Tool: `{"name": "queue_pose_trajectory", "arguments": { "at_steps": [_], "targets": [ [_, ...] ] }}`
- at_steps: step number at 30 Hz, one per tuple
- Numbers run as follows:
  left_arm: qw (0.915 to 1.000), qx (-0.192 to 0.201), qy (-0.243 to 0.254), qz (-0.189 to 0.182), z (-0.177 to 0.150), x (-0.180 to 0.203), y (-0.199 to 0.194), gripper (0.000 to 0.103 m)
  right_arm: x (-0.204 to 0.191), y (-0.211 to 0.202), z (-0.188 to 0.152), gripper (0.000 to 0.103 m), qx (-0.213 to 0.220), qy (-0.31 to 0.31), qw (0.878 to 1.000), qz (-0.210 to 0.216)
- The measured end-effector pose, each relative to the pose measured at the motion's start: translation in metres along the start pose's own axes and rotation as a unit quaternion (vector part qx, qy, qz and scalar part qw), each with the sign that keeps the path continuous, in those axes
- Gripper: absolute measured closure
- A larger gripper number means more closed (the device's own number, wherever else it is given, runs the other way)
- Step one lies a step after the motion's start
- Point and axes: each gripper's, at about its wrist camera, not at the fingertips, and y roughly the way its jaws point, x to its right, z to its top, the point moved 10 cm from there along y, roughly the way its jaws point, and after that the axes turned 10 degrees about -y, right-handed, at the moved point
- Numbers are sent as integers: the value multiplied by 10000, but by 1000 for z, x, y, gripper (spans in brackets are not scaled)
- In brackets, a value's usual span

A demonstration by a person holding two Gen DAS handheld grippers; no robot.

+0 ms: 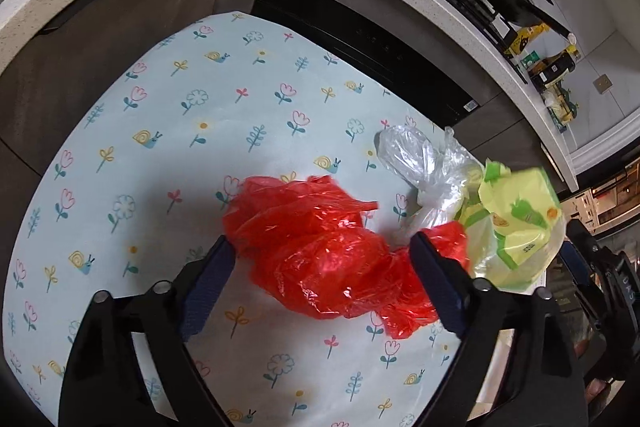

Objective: Collect trash
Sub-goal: 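Grasp the red plastic bag with the left gripper while the right grasps the yellow snack bag, then carry red bag and snack bag over the bin and open both grippers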

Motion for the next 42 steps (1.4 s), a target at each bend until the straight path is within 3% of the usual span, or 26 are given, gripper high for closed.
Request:
{"name": "queue_pose_trajectory", "arguments": {
  "at_steps": [2,3,5,6,11,15,29,35,42],
  "targets": [
    [10000,-60,74,-16,-5,2,3,42,-1,5,-6,56,-83,9,9999,73],
    [9999,-82,101,-24,-8,2,4,43,-3,6,-9,68,-116,-22,9999,95],
    [9998,-106,160,-70,-13,5,4,54,-5,8,-14,80,-168,-68,9997,141],
    [9997,-118,199,-100,-16,7,3,55,-7,8,-15,85,-172,-76,9997,169],
    [9988,-143,433,-189,-32,17,-6,72,-14,1,-24,101,-172,-112,9993,313],
    [9983,-117,525,-240,-42,24,-17,78,-16,-19,-29,101,-21,-64,9991,414],
    [9928,312,938,-671,-55,79,-85,79,15,-134,3,101,959,207,9944,393],
    [9881,450,1247,-777,-71,114,-107,79,48,-179,3,101,1243,332,9915,181],
    [9800,423,1709,-924,-112,162,-120,79,99,-230,-15,101,1511,593,9867,-86]
  ]
}}
